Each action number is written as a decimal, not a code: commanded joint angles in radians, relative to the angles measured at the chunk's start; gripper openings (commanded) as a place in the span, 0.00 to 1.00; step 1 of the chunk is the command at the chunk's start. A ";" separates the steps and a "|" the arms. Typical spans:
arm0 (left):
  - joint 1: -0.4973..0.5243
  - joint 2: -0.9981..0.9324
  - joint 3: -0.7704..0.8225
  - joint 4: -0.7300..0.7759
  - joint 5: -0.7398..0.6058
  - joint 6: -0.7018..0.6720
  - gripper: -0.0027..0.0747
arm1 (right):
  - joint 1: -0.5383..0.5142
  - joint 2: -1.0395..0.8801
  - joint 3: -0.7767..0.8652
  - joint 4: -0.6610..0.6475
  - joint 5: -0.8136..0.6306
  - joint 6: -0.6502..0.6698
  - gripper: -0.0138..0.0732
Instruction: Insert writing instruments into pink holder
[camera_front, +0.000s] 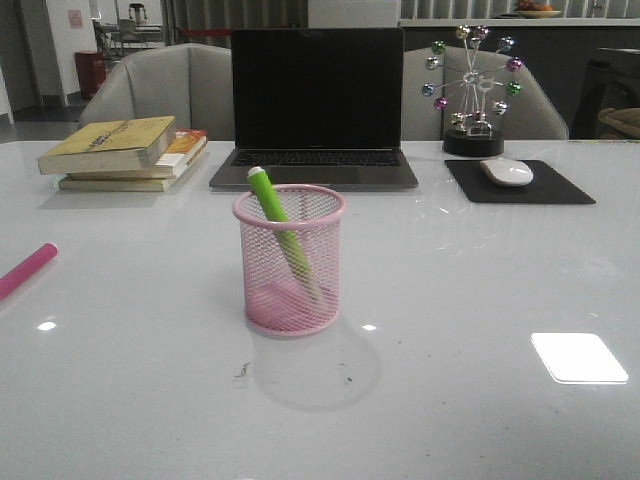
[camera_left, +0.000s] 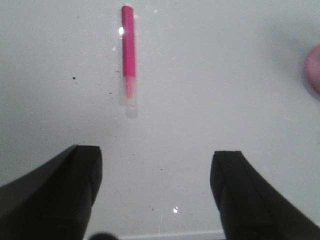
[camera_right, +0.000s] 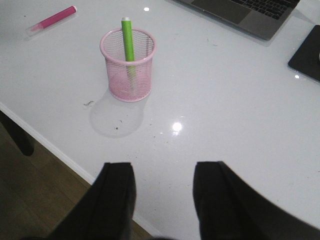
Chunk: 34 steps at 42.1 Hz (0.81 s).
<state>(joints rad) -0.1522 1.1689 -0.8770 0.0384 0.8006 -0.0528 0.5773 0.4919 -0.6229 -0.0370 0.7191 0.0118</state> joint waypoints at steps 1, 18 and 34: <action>0.031 0.093 -0.087 -0.001 -0.042 -0.013 0.70 | -0.004 0.001 -0.026 -0.011 -0.082 -0.012 0.62; 0.040 0.498 -0.365 0.011 -0.045 -0.010 0.69 | -0.004 0.001 -0.026 -0.011 -0.082 -0.012 0.62; 0.042 0.739 -0.555 0.037 -0.033 -0.010 0.69 | -0.004 0.001 -0.026 -0.011 -0.082 -0.012 0.62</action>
<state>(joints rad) -0.1122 1.9270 -1.3766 0.0720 0.7904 -0.0534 0.5773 0.4919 -0.6229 -0.0370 0.7191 0.0118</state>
